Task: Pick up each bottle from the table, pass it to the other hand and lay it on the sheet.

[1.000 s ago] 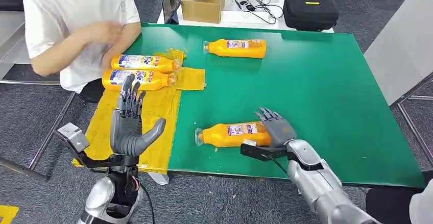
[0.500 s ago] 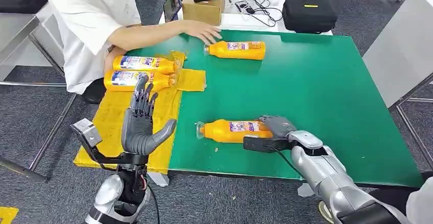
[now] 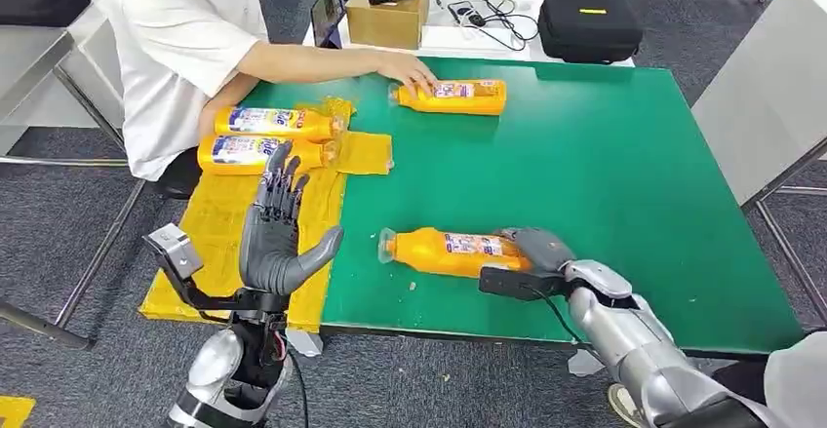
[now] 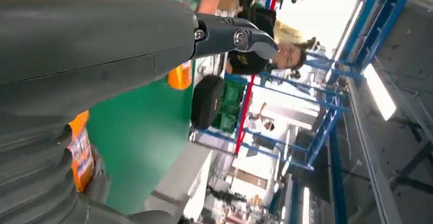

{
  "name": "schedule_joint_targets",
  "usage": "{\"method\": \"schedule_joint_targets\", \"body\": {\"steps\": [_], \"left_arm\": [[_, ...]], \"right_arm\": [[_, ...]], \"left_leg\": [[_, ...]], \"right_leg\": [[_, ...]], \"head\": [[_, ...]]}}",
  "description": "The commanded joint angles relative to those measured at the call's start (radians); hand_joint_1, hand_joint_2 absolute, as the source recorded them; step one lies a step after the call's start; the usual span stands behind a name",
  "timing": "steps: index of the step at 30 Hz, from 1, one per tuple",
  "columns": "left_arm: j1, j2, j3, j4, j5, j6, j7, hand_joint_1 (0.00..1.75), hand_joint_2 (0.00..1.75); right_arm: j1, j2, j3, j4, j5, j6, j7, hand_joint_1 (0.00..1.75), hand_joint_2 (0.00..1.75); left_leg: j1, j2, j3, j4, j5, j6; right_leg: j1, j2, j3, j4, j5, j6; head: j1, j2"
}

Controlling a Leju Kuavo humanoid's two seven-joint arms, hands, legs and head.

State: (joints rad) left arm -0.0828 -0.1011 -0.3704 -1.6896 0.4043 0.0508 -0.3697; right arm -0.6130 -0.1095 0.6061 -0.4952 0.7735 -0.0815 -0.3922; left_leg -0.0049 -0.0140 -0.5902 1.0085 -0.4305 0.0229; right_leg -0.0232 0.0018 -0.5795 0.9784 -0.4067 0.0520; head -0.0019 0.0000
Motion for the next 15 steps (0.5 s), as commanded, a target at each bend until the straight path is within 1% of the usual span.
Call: {"method": "schedule_joint_targets", "body": {"steps": [1, 2, 5, 6, 7, 8, 9, 12, 14, 15], "left_arm": [[0.191, -0.026, 0.133, 0.006, -0.064, 0.104, -0.058, 0.0, 1.75], [0.21, -0.033, 0.143, 0.003, -0.085, 0.12, -0.069, 0.0, 1.75], [0.226, -0.034, 0.14, -0.003, -0.09, 0.123, -0.074, 0.0, 1.75], [0.227, -0.037, 0.136, -0.004, -0.092, 0.124, -0.075, 0.0, 1.75], [0.232, -0.045, 0.14, -0.006, -0.174, 0.196, -0.124, 0.0, 1.75], [0.242, -0.049, 0.143, -0.007, -0.183, 0.21, -0.133, 0.0, 1.75], [0.254, -0.042, 0.139, 0.0, -0.179, 0.205, -0.124, 0.0, 1.75], [0.263, -0.04, 0.142, 0.007, -0.17, 0.192, -0.123, 0.0, 1.75], [0.278, -0.033, 0.143, 0.027, -0.132, 0.136, -0.099, 0.0, 1.75], [0.283, -0.026, 0.135, 0.04, -0.089, 0.08, -0.067, 0.0, 1.75]], "right_arm": [[0.337, 0.036, -0.15, -0.318, -0.032, -0.315, 0.023, 1.75, 1.75], [0.383, 0.055, -0.198, -0.385, -0.067, -0.369, 0.015, 1.75, 1.75], [0.407, 0.057, -0.203, -0.424, -0.063, -0.366, 0.018, 1.75, 1.75], [0.409, 0.056, -0.204, -0.432, -0.06, -0.364, 0.022, 1.75, 1.75], [0.449, 0.078, -0.263, -0.498, -0.091, -0.422, -0.012, 1.75, 1.75], [0.481, 0.09, -0.29, -0.554, -0.106, -0.44, -0.028, 1.75, 1.75], [0.521, 0.1, -0.314, -0.626, -0.115, -0.446, -0.03, 1.75, 1.75], [0.543, 0.103, -0.323, -0.672, -0.115, -0.444, -0.029, 1.75, 1.75], [0.579, 0.118, -0.353, -0.738, -0.151, -0.433, -0.048, 1.75, 1.75], [0.589, 0.125, -0.364, -0.76, -0.168, -0.429, -0.057, 1.75, 1.75]], "left_leg": [[0.002, 0.002, 0.004, -0.004, -0.001, -0.002], [0.002, 0.002, 0.003, -0.002, -0.002, -0.002], [0.002, 0.001, 0.0, -0.001, -0.003, -0.003], [0.002, 0.0, -0.002, 0.0, -0.003, -0.003], [0.003, 0.0, -0.002, 0.0, -0.004, -0.004], [0.002, -0.002, -0.005, 0.0, -0.003, -0.003], [0.002, -0.001, -0.007, 0.0, -0.003, -0.003], [0.002, -0.001, -0.007, 0.0, -0.004, -0.004], [0.002, -0.003, -0.009, 0.001, -0.004, -0.003], [0.002, -0.001, -0.008, 0.0, -0.005, -0.004]], "right_leg": [[0.002, 0.001, 0.004, -0.004, -0.001, -0.003], [0.002, 0.002, 0.003, -0.003, -0.001, -0.003], [0.003, 0.0, 0.0, -0.001, -0.003, -0.003], [0.002, -0.001, -0.002, 0.0, -0.004, -0.002], [0.003, -0.001, -0.001, 0.0, -0.005, -0.002], [0.002, 0.0, -0.004, 0.0, -0.004, -0.001], [0.002, 0.0, -0.006, 0.0, -0.004, -0.001], [0.002, 0.0, -0.006, 0.001, -0.005, -0.002], [0.001, -0.001, -0.008, 0.001, -0.005, -0.001], [0.002, 0.0, -0.007, 0.0, -0.006, -0.002]], "head": [[0.0, 0.0], [0.0, 0.0], [0.0, 0.0], [0.0, 0.0], [0.0, 0.0], [0.0, 0.0], [-0.001, 0.0], [0.0, 0.0], [0.0, 0.0], [-0.001, 0.0]]}}
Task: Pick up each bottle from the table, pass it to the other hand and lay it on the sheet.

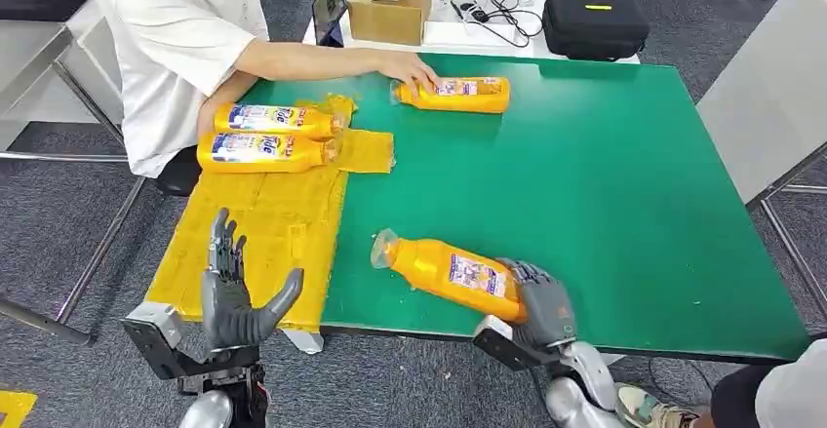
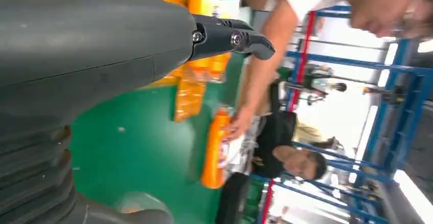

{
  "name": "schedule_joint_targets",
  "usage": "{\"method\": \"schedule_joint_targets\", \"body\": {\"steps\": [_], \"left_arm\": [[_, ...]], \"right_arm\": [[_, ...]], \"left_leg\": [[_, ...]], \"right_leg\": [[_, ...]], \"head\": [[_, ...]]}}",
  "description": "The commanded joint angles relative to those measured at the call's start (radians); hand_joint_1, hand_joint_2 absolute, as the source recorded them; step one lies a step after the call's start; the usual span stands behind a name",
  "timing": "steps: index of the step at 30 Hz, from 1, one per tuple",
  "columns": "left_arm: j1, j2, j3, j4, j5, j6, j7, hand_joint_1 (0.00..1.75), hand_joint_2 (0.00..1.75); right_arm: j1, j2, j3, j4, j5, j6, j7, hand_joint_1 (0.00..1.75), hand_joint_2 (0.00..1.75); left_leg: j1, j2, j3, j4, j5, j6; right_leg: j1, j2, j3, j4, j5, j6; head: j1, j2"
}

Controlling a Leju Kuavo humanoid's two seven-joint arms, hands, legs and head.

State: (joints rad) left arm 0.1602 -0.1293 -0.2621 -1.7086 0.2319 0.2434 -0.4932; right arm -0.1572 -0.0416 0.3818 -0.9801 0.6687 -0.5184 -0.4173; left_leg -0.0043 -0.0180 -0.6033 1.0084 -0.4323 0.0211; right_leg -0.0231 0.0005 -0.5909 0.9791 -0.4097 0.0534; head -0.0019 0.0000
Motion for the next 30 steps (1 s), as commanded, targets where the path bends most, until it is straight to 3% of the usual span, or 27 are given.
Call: {"method": "schedule_joint_targets", "body": {"steps": [1, 3, 7, 13, 19, 24, 30], "left_arm": [[0.05, 0.016, 0.013, 0.084, 0.178, -0.229, 0.099, 0.0, 1.75], [0.064, 0.033, -0.014, 0.128, 0.234, -0.361, 0.089, 0.0, 1.75], [0.045, 0.018, -0.063, 0.188, 0.226, -0.386, 0.074, 0.0, 1.75], [0.036, 0.017, -0.067, 0.187, 0.228, -0.38, 0.079, 0.0, 1.75], [-0.031, 0.012, -0.117, 0.251, 0.314, -0.442, 0.064, 0.0, 1.75], [-0.06, 0.016, -0.154, 0.25, 0.207, -0.43, -0.011, 0.0, 1.75], [-0.07, 0.018, -0.185, 0.284, 0.216, -0.468, -0.01, 0.0, 1.75]], "right_arm": [[0.137, 0.063, -0.147, -0.291, -0.091, 0.026, -0.05, 1.75, 1.75], [0.125, 0.071, -0.14, -0.29, -0.123, 0.069, -0.074, 1.75, 1.75], [0.11, 0.084, -0.076, -0.241, -0.166, 0.192, -0.09, 1.75, 1.75], [0.104, 0.086, -0.054, -0.225, -0.171, 0.21, -0.089, 1.75, 1.75], [0.003, 0.116, 0.086, -0.122, -0.186, 0.306, -0.089, 1.75, 1.75], [-0.088, 0.094, 0.272, 0.013, -0.099, 0.462, 0.016, 1.75, 1.75], [-0.117, 0.118, 0.349, 0.047, -0.097, 0.449, 0.014, 1.75, 1.75]], "left_leg": [[0.002, 0.003, 0.004, 0.001, -0.004, -0.002], [0.001, 0.003, 0.004, -0.001, -0.003, -0.002], [0.001, 0.005, 0.003, -0.001, -0.002, -0.002], [0.001, 0.004, 0.001, -0.001, -0.001, -0.001], [0.001, 0.006, 0.002, -0.001, -0.001, -0.002], [0.001, 0.005, 0.001, -0.001, -0.001, -0.001], [0.002, 0.005, 0.004, -0.001, -0.002, -0.002]], "right_leg": [[0.002, 0.002, 0.004, 0.0, -0.003, -0.004], [0.001, 0.0, 0.004, -0.001, -0.002, -0.003], [0.001, 0.002, 0.002, -0.002, -0.001, -0.003], [0.001, 0.001, 0.0, -0.001, -0.001, -0.002], [0.001, 0.003, 0.0, -0.001, 0.0, -0.003], [0.001, 0.003, 0.0, -0.001, 0.001, -0.002], [0.002, 0.003, 0.002, -0.002, -0.001, -0.003]], "head": [[-0.001, 0.0], [0.0, 0.0], [0.0, 0.0], [0.0, 0.0], [0.0, 0.0], [0.0, 0.0], [-0.001, 0.0]]}}
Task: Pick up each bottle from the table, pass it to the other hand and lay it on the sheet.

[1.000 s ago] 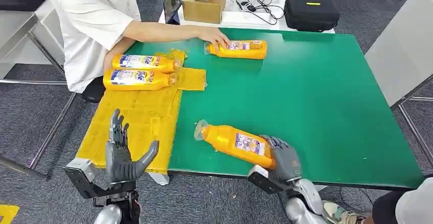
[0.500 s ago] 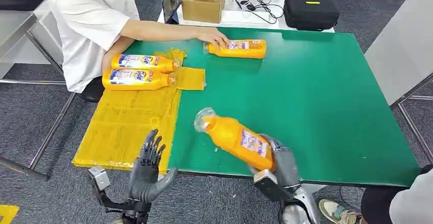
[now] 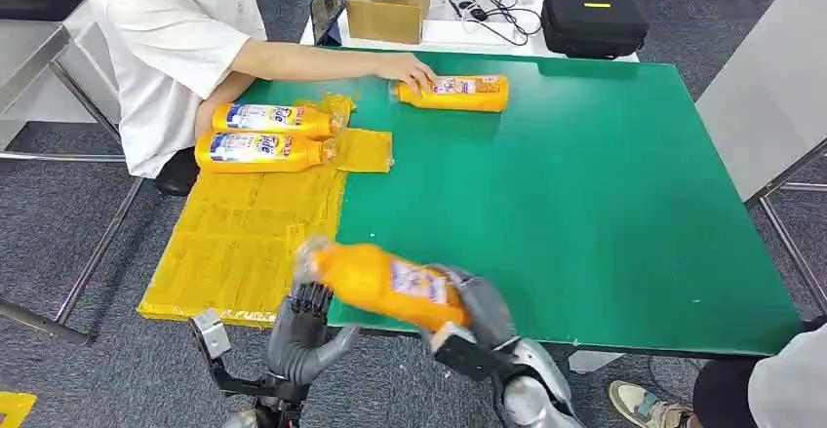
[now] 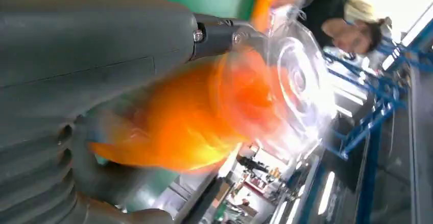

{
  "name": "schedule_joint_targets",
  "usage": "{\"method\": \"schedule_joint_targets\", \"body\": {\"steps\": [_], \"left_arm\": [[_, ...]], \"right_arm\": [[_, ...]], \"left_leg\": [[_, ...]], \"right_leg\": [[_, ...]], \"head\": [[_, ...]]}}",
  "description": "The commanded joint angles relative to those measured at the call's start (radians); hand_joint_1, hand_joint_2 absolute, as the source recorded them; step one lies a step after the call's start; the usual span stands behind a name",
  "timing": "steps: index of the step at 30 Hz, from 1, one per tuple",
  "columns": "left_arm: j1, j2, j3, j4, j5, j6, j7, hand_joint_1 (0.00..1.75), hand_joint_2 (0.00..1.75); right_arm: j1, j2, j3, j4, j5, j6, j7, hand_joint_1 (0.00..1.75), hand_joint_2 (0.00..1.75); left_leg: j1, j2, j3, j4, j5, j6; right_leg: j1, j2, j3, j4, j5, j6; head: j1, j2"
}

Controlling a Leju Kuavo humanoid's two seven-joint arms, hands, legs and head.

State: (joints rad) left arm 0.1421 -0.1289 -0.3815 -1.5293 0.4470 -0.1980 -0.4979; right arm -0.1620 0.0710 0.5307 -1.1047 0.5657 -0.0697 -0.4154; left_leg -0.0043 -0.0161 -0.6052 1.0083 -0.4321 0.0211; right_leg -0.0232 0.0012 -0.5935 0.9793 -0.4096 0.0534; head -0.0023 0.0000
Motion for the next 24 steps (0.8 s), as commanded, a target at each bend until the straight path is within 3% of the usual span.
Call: {"method": "schedule_joint_targets", "body": {"steps": [1, 13, 16, 24], "left_arm": [[-0.052, 0.017, -0.066, 0.106, 0.001, -0.027, -0.006, 0.0, 1.75], [-0.054, 0.025, -0.09, 0.104, -0.054, -0.029, -0.037, 0.0, 1.75], [-0.062, 0.019, -0.092, 0.123, -0.118, 0.057, -0.027, 0.0, 1.75], [-0.085, -0.002, -0.086, 0.168, -0.019, 0.122, 0.113, 0.0, 1.75]], "right_arm": [[-0.115, 0.006, 0.2, 0.169, 0.006, 0.0, 0.013, 1.75, 1.75], [-0.162, 0.009, 0.244, 0.22, -0.003, 0.04, 0.045, 1.75, 1.75], [-0.158, 0.008, 0.259, 0.178, -0.011, 0.029, 0.038, 1.75, 1.75], [-0.142, 0.007, 0.26, 0.091, 0.006, -0.054, 0.046, 1.75, 1.75]], "left_leg": [[0.001, 0.003, 0.004, -0.001, -0.002, -0.001], [0.0, 0.001, 0.002, -0.001, -0.001, -0.001], [0.001, 0.001, 0.002, -0.001, -0.001, -0.001], [0.001, 0.002, 0.003, 0.0, -0.002, -0.001]], "right_leg": [[0.001, 0.002, 0.004, -0.002, -0.001, -0.002], [0.001, 0.0, 0.002, -0.001, 0.0, -0.002], [0.001, 0.001, 0.002, -0.001, 0.0, -0.002], [0.001, 0.001, 0.003, 0.0, -0.001, -0.003]], "head": [[0.0, 0.0], [0.0, 0.0], [0.0, 0.0], [0.0, 0.0]]}}
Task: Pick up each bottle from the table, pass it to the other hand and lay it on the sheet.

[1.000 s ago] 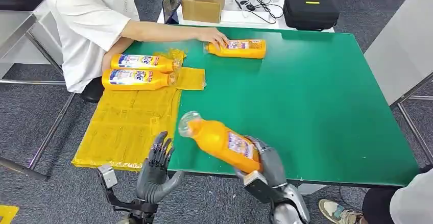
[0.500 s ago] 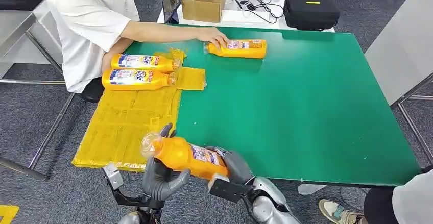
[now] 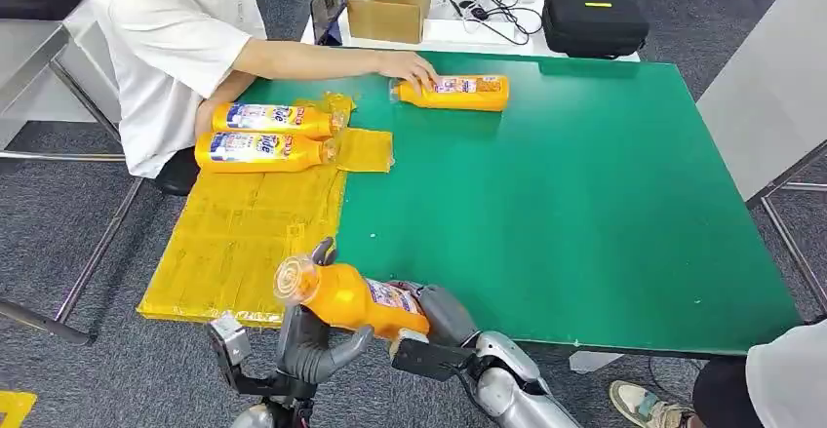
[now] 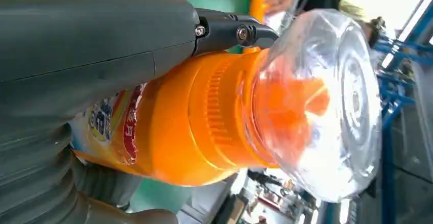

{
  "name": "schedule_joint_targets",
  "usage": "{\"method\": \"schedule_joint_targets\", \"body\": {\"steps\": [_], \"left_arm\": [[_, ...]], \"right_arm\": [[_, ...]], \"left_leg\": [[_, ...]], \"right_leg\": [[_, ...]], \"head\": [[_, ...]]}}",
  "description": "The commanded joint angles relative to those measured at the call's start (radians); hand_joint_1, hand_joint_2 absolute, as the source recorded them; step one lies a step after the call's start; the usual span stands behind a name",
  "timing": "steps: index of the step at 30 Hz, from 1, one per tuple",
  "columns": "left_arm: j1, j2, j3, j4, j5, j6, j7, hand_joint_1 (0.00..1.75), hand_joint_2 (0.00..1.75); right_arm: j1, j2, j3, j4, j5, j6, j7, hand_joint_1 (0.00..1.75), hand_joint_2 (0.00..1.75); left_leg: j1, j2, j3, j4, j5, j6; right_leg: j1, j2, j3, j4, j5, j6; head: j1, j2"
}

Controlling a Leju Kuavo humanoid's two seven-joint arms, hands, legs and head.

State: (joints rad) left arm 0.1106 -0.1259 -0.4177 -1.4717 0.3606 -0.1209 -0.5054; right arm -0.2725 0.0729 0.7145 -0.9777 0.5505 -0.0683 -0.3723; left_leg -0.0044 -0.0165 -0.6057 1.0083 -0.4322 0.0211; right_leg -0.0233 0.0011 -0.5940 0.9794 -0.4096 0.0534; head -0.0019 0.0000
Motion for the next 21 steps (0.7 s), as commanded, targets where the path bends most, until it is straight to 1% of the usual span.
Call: {"method": "schedule_joint_targets", "body": {"steps": [1, 2, 3, 4, 5, 6, 7, 8, 9, 11, 12, 13, 14, 15, 16, 17, 18, 19, 21], "left_arm": [[-0.053, -0.005, -0.049, 0.111, 0.067, 0.045, 0.121, 0.0, 1.75], [-0.053, -0.005, -0.049, 0.111, 0.067, 0.045, 0.121, 0.0, 1.75], [-0.055, -0.007, -0.048, 0.115, 0.065, 0.076, 0.145, 0.0, 1.75], [-0.054, -0.008, -0.047, 0.112, 0.075, 0.076, 0.154, 0.05, 1.75], [-0.053, -0.005, -0.047, 0.099, 0.099, 0.078, 0.159, 0.14, 1.75], [-0.054, 0.0, -0.052, 0.085, 0.106, 0.082, 0.157, 0.09, 1.75], [-0.055, 0.0, -0.052, 0.081, 0.107, 0.083, 0.157, 0.09, 1.75], [-0.055, 0.0, -0.052, 0.081, 0.107, 0.083, 0.157, 0.09, 1.75], [-0.055, 0.0, -0.052, 0.081, 0.107, 0.083, 0.157, 0.09, 1.75], [-0.055, 0.0, -0.052, 0.081, 0.107, 0.083, 0.157, 0.09, 1.75], [-0.055, 0.001, -0.054, 0.079, 0.108, 0.083, 0.157, 0.12, 1.75], [-0.057, -0.004, -0.044, 0.079, 0.119, 0.113, 0.154, 0.37, 1.75], [-0.058, -0.008, -0.037, 0.079, 0.156, 0.113, 0.179, 1.64, 1.75], [-0.06, -0.004, -0.035, 0.082, 0.194, 0.099, 0.205, 1.75, 1.75], [-0.06, -0.001, -0.033, 0.081, 0.211, 0.1, 0.209, 1.75, 1.75], [-0.058, -0.002, -0.03, 0.081, 0.223, 0.095, 0.209, 1.75, 1.75], [-0.054, -0.002, -0.024, 0.076, 0.245, 0.084, 0.207, 1.75, 1.75], [-0.048, 0.0, -0.022, 0.063, 0.258, 0.075, 0.196, 1.75, 1.75], [-0.042, 0.0, -0.018, 0.046, 0.269, 0.068, 0.188, 1.75, 1.75]], "right_arm": [[-0.031, 0.005, 0.077, -0.036, 0.021, -0.056, 0.003, 1.75, 1.75], [-0.031, 0.005, 0.077, -0.036, 0.021, -0.056, 0.003, 1.75, 1.75], [-0.027, 0.008, 0.081, -0.043, 0.041, -0.091, -0.004, 1.75, 1.75], [-0.026, 0.009, 0.082, -0.044, 0.056, -0.11, 0.005, 1.75, 1.75], [-0.02, 0.016, 0.081, -0.054, 0.053, -0.144, -0.014, 1.75, 1.75], [-0.012, 0.024, 0.072, -0.063, 0.022, -0.144, -0.032, 1.75, 1.75], [-0.012, 0.025, 0.074, -0.063, 0.022, -0.142, -0.032, 1.75, 1.75], [-0.012, 0.025, 0.074, -0.063, 0.022, -0.142, -0.032, 1.75, 1.75], [-0.012, 0.025, 0.074, -0.063, 0.022, -0.142, -0.032, 1.75, 1.75], [-0.012, 0.025, 0.074, -0.063, 0.022, -0.142, -0.032, 1.75, 1.75], [-0.009, 0.028, 0.068, -0.065, 0.011, -0.146, -0.038, 1.75, 1.75], [-0.003, 0.038, 0.057, -0.057, 0.014, -0.189, -0.052, 1.75, 1.75], [-0.009, 0.041, 0.07, -0.042, 0.019, -0.194, -0.051, 1.75, 1.75], [-0.012, 0.042, 0.077, -0.033, 0.01, -0.184, -0.051, 1.75, 1.75], [-0.016, 0.04, 0.088, -0.022, 0.005, -0.173, -0.053, 1.75, 1.75], [-0.018, 0.041, 0.091, -0.015, 0.001, -0.169, -0.05, 1.45, 1.75], [-0.019, 0.047, 0.087, -0.006, -0.01, -0.166, -0.046, 0.56, 1.75], [-0.022, 0.056, 0.086, 0.013, -0.025, -0.158, -0.042, 0.02, 0.0], [-0.021, 0.064, 0.086, 0.026, -0.031, -0.162, -0.041, 0.0, 0.0]], "left_leg": [[0.001, 0.002, 0.002, 0.0, -0.001, -0.001], [0.0, 0.002, 0.002, 0.0, -0.001, -0.001], [0.0, 0.001, 0.002, 0.0, 0.0, -0.001], [0.001, 0.002, 0.003, 0.0, -0.001, -0.001], [0.001, 0.001, 0.002, 0.0, -0.001, -0.001], [0.001, 0.001, 0.001, 0.0, -0.001, -0.001], [0.001, 0.001, 0.003, 0.0, -0.002, -0.002], [0.0, 0.001, 0.001, 0.0, -0.001, -0.001], [0.001, 0.003, 0.003, 0.001, -0.002, -0.002], [0.0, 0.002, 0.002, -0.001, -0.001, -0.001], [0.001, 0.003, 0.004, 0.0, -0.002, -0.002], [0.001, 0.002, 0.003, -0.001, -0.001, -0.001], [0.001, 0.001, 0.002, -0.001, 0.0, -0.001], [0.001, 0.0, 0.003, 0.0, -0.001, -0.002], [0.001, 0.001, 0.002, 0.0, -0.001, -0.001], [0.0, 0.002, 0.002, 0.0, -0.001, -0.001], [0.001, 0.004, 0.004, 0.0, -0.002, -0.002], [0.001, 0.003, 0.002, -0.001, -0.001, -0.001], [0.001, 0.003, 0.003, 0.0, -0.001, -0.002]], "right_leg": [[0.001, 0.001, 0.002, 0.0, 0.0, -0.002], [0.0, 0.001, 0.002, 0.0, 0.0, -0.002], [0.0, 0.0, 0.002, -0.001, 0.0, -0.001], [0.001, 0.0, 0.003, -0.001, -0.001, -0.003], [0.001, -0.001, 0.002, 0.0, -0.001, -0.002], [0.001, 0.0, 0.001, 0.0, -0.001, -0.002], [0.002, 0.0, 0.003, 0.0, -0.001, -0.003], [0.0, 0.0, 0.001, 0.0, 0.0, -0.002], [0.002, 0.002, 0.003, 0.0, -0.001, -0.003], [0.0, 0.001, 0.001, 0.0, -0.001, -0.002], [0.002, 0.001, 0.003, -0.001, -0.001, -0.003], [0.001, 0.0, 0.002, -0.001, -0.001, -0.002], [0.001, -0.001, 0.001, -0.001, -0.001, -0.002], [0.002, -0.001, 0.003, 0.0, -0.001, -0.003], [0.001, 0.0, 0.002, -0.001, -0.001, -0.002], [0.001, 0.001, 0.001, 0.0, 0.0, -0.002], [0.001, 0.002, 0.003, -0.001, -0.001, -0.003], [0.001, 0.001, 0.001, -0.001, 0.0, -0.002], [0.002, 0.001, 0.003, -0.001, -0.001, -0.003]], "head": [[0.0, 0.0], [0.0, 0.0], [0.0, 0.0], [0.0, 0.0], [0.0, 0.0], [0.0, 0.0], [0.0, 0.0], [0.0, 0.0], [0.0, 0.0], [0.0, 0.0], [0.0, 0.0], [0.0, 0.0], [-0.001, 0.0], [0.0, 0.0], [0.0, 0.0], [0.0, 0.0], [0.0, 0.0], [0.0, 0.0], [0.0, 0.0]]}}
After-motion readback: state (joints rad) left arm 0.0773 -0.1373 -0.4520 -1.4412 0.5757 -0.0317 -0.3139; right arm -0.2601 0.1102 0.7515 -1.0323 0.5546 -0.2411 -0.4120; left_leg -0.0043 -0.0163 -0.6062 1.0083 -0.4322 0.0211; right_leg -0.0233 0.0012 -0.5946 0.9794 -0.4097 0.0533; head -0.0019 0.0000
